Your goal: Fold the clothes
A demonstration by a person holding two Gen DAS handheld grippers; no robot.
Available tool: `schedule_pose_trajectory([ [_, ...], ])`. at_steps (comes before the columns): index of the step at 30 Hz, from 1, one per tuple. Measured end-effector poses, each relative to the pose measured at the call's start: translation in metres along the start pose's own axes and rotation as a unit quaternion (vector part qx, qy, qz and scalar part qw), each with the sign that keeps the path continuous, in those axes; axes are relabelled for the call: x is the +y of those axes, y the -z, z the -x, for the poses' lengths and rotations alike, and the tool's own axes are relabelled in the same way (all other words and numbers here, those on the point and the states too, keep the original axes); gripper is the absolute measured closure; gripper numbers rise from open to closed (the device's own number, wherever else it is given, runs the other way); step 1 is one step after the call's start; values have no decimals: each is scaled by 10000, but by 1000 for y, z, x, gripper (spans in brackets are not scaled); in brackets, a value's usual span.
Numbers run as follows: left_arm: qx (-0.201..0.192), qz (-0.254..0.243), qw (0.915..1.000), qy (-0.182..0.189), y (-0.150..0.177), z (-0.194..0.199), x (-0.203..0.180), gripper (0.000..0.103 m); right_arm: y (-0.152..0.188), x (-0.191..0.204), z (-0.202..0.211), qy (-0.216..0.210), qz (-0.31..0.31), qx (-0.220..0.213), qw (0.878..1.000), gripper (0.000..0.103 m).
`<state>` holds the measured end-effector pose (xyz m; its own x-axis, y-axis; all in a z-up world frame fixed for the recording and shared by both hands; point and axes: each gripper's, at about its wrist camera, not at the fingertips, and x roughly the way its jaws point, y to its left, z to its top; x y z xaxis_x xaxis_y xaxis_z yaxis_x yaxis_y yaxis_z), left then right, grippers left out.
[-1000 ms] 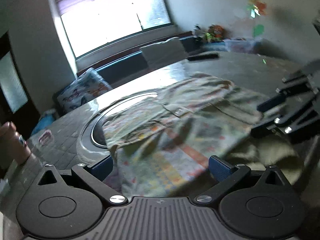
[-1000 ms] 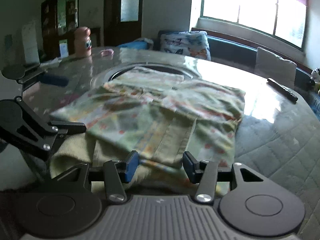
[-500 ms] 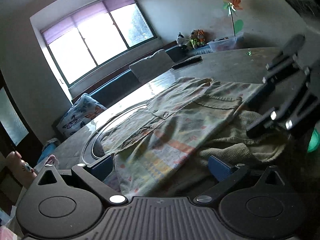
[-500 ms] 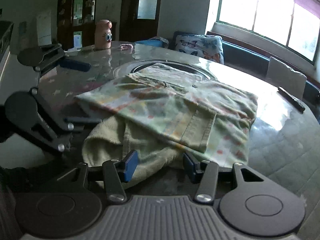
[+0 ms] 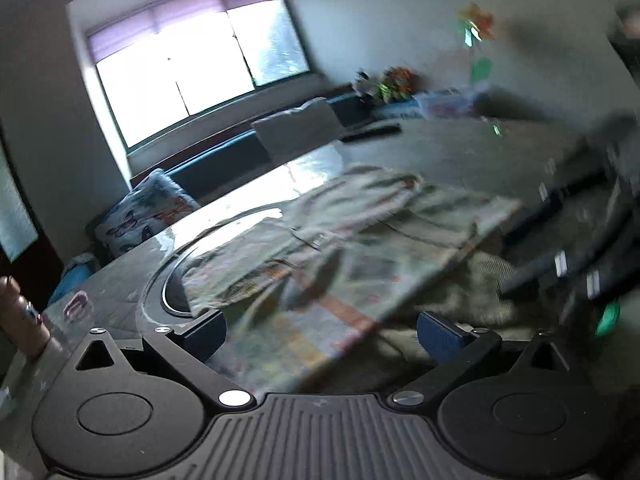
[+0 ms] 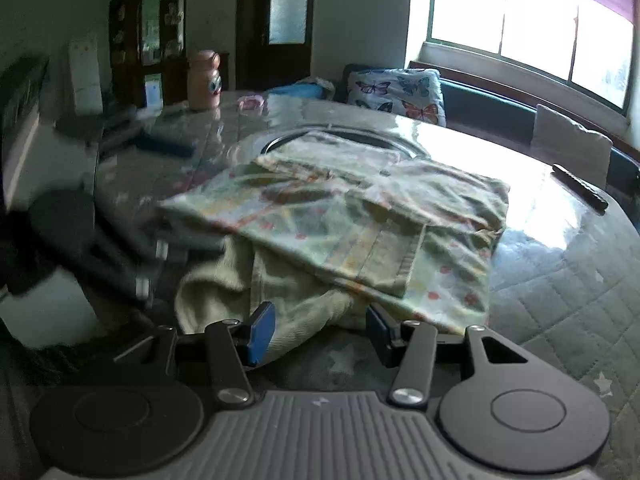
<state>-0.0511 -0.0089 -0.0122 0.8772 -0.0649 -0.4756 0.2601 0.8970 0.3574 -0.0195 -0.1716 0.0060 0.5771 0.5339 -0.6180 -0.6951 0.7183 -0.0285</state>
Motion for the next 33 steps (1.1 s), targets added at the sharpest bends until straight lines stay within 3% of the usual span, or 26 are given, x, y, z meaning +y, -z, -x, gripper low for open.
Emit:
schedule_pose_trajectory([
  [4, -37, 0, 10000, 73, 2, 7, 9, 0, -4, -18, 9, 162, -253, -93, 9995, 52],
  [11, 57, -102, 9999, 104, 12, 17, 29, 4, 7, -29, 11, 592, 1, 129, 9982, 52],
  [17, 116, -351, 9984, 427, 20, 17, 18, 11, 6, -26, 11, 348, -124, -90, 9993, 55],
  [20, 128, -402, 9975, 559, 20, 14, 13, 20, 0, -29, 3, 352, -217, -167, 9990, 56],
  [22, 135, -451, 9968, 652, 20, 11, 10, 29, 1, -33, -4, 287, -373, -162, 9988, 62],
  [27, 79, -618, 9945, 838, 19, 10, 8, 39, 5, -34, -13, 3, -690, -139, 9975, 63],
  [33, -99, -881, 9905, 1054, 15, 8, -2, 40, 4, -35, -6, -105, -746, -217, 9969, 63],
])
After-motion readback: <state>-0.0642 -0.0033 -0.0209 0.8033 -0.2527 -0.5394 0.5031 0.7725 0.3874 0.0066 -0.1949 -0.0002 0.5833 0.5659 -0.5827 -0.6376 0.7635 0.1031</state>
